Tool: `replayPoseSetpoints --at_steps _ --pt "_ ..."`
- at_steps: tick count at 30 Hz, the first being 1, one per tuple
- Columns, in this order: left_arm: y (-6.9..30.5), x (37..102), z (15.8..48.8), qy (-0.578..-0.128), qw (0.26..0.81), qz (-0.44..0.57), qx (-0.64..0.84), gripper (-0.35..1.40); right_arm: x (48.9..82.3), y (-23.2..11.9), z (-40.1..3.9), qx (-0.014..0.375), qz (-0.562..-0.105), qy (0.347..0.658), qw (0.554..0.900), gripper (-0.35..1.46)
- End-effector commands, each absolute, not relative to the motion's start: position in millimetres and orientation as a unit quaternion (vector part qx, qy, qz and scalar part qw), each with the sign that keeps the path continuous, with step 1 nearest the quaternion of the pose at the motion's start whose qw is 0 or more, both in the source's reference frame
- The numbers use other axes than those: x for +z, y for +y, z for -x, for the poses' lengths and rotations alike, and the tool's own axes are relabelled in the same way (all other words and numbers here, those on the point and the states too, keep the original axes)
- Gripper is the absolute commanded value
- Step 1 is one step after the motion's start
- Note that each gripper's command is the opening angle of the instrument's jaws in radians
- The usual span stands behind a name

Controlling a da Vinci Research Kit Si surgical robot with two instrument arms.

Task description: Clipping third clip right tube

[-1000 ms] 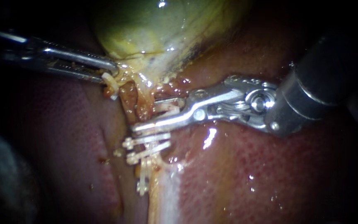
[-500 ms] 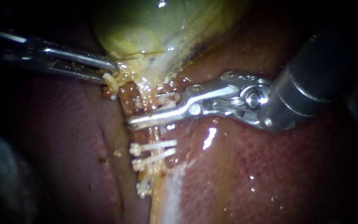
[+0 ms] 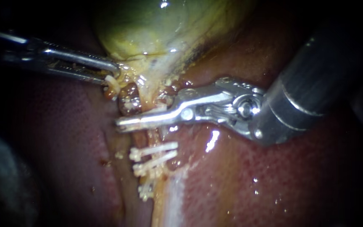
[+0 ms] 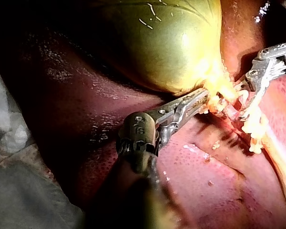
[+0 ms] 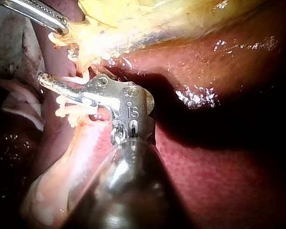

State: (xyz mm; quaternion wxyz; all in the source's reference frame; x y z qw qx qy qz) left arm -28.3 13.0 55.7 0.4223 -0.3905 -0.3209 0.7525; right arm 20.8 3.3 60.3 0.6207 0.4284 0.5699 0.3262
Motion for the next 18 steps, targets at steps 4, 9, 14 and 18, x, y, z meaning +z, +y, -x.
replayPoseSetpoints --at_steps 4,9,14,18 --pt "13.0 55.7 28.3 -0.321 0.422 0.39 0.752 -0.35 59.6 3.6 -21.1 0.328 -0.431 0.576 0.612 0.47" --pt "13.0 55.7 28.3 -0.321 0.422 0.39 0.752 -0.35 58.3 4.9 -20.9 0.334 -0.436 0.588 0.594 0.46" --pt "13.0 55.7 28.3 -0.321 0.422 0.39 0.752 -0.35 56.3 6.3 -20.4 0.34 -0.439 0.589 0.587 0.45" --pt "13.0 55.7 28.3 -0.321 0.422 0.39 0.752 -0.35 54.7 6.9 -20.1 0.344 -0.449 0.591 0.575 0.44"
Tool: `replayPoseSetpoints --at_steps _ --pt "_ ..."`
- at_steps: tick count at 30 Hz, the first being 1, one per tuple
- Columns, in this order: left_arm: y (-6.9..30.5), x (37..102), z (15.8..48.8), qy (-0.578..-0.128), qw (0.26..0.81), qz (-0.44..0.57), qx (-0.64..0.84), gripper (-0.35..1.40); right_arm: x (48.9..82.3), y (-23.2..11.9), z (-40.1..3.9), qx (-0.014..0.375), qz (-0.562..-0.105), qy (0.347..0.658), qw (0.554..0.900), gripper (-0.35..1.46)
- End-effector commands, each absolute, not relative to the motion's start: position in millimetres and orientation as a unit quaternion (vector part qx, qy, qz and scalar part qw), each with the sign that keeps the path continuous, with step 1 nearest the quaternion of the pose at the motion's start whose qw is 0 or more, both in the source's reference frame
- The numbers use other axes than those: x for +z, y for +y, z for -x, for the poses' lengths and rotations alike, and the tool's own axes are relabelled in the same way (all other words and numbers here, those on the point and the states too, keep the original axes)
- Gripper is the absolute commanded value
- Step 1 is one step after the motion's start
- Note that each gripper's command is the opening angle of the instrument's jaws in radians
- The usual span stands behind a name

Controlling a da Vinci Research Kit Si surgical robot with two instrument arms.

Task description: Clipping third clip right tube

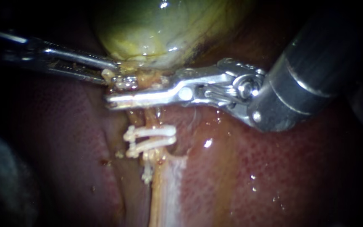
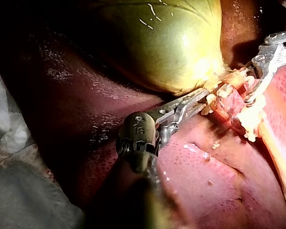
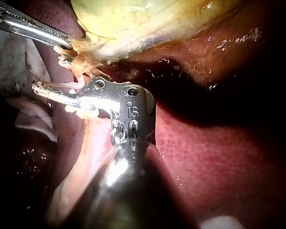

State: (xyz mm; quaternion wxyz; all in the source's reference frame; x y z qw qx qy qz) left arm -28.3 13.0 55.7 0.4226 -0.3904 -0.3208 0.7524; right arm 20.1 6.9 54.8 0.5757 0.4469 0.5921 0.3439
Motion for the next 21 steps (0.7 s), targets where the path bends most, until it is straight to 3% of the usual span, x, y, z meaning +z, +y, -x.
replayPoseSetpoints --at_steps 1,21 --pt "13.0 55.7 28.3 -0.321 0.422 0.39 0.752 -0.35 54.5 7.0 -20.1 0.345 -0.45 0.592 0.573 0.44" --pt "13.0 55.7 28.3 -0.321 0.422 0.39 0.753 -0.35 53.3 7.7 -19.8 0.352 -0.458 0.59 0.564 0.36"
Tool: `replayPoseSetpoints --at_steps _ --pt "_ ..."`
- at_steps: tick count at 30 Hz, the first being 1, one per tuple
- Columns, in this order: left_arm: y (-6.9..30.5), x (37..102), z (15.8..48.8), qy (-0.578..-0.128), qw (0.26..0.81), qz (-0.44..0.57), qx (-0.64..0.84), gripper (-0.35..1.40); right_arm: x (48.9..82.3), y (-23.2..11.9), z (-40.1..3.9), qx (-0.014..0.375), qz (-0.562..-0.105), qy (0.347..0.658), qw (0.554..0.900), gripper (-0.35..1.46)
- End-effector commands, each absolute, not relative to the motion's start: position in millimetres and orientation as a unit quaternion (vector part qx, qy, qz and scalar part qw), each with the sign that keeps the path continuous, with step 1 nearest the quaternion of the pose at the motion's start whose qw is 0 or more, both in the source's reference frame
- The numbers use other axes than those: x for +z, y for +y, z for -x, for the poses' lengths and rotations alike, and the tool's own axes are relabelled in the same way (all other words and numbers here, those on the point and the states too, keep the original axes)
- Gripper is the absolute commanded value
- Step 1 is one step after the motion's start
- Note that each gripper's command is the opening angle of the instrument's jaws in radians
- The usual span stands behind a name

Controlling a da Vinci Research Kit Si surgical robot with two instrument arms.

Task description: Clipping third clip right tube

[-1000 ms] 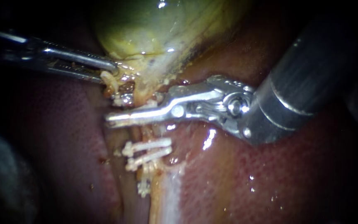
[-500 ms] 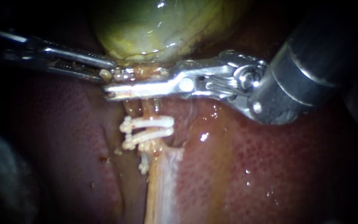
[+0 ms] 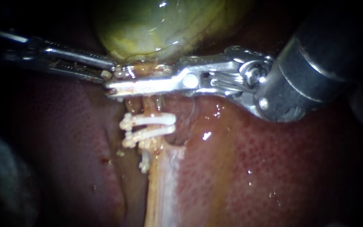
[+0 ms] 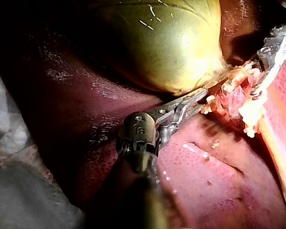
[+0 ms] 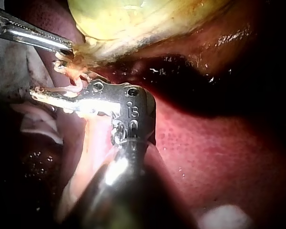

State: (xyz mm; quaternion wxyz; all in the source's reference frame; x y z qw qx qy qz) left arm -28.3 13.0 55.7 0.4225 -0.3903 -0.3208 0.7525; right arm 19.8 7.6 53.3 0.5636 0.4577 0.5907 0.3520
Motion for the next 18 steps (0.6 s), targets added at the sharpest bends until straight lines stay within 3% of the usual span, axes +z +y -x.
replayPoseSetpoints --at_steps 1,14,18 --pt "13.0 55.7 28.3 -0.321 0.422 0.39 0.753 -0.35 53.3 7.7 -19.8 0.354 -0.46 0.589 0.563 0.35" --pt "13.0 55.7 28.3 -0.321 0.422 0.39 0.753 -0.35 54.4 8.5 -19.3 0.379 -0.481 0.57 0.548 0.05" --pt "13.0 55.7 28.3 -0.321 0.422 0.39 0.753 -0.35 54.7 8.6 -18.9 0.389 -0.491 0.561 0.542 -0.13"
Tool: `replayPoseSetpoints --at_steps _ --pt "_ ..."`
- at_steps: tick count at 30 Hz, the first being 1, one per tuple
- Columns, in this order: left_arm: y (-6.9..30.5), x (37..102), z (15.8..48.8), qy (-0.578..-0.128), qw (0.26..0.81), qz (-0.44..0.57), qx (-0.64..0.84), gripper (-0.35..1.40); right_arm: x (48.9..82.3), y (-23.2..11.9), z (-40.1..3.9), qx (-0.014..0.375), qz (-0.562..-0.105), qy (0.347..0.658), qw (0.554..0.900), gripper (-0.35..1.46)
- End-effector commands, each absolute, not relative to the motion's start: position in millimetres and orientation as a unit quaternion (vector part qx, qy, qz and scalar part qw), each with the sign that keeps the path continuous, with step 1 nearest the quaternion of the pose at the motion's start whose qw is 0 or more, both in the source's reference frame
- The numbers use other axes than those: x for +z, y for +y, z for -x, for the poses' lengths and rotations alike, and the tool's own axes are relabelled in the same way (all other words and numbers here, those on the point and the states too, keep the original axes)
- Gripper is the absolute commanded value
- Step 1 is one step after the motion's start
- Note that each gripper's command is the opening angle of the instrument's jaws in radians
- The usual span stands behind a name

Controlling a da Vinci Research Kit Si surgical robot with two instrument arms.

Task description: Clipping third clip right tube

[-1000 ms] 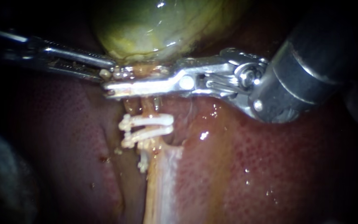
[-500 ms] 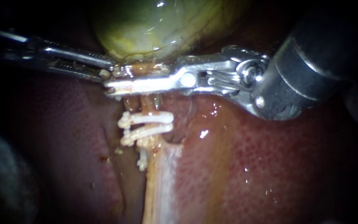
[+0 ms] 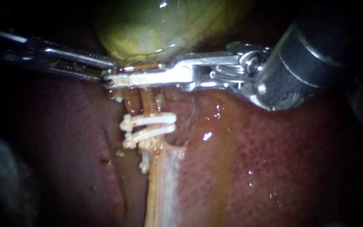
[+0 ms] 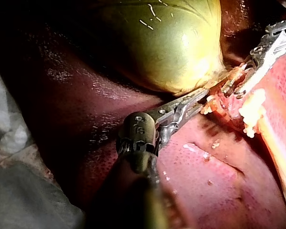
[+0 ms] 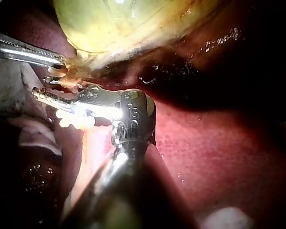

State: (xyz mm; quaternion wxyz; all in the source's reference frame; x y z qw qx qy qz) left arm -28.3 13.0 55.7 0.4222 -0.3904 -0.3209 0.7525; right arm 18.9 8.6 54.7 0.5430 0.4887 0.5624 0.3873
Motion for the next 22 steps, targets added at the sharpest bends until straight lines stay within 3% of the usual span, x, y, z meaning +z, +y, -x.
replayPoseSetpoints --at_steps 1,2,10,22 --pt "13.0 55.7 28.3 -0.321 0.422 0.39 0.753 -0.35 54.7 8.6 -18.8 0.392 -0.494 0.558 0.54 -0.22" --pt "13.0 55.7 28.3 -0.321 0.422 0.39 0.753 -0.35 54.7 8.6 -18.8 0.396 -0.499 0.553 0.536 -0.35" --pt "13.0 55.7 28.3 -0.321 0.422 0.39 0.753 -0.35 54.6 8.2 -18.3 0.413 -0.514 0.525 0.538 -0.35" --pt "13.0 55.7 28.3 -0.321 0.422 0.39 0.753 -0.35 54.7 7.8 -18.3 0.414 -0.515 0.524 0.537 -0.35"
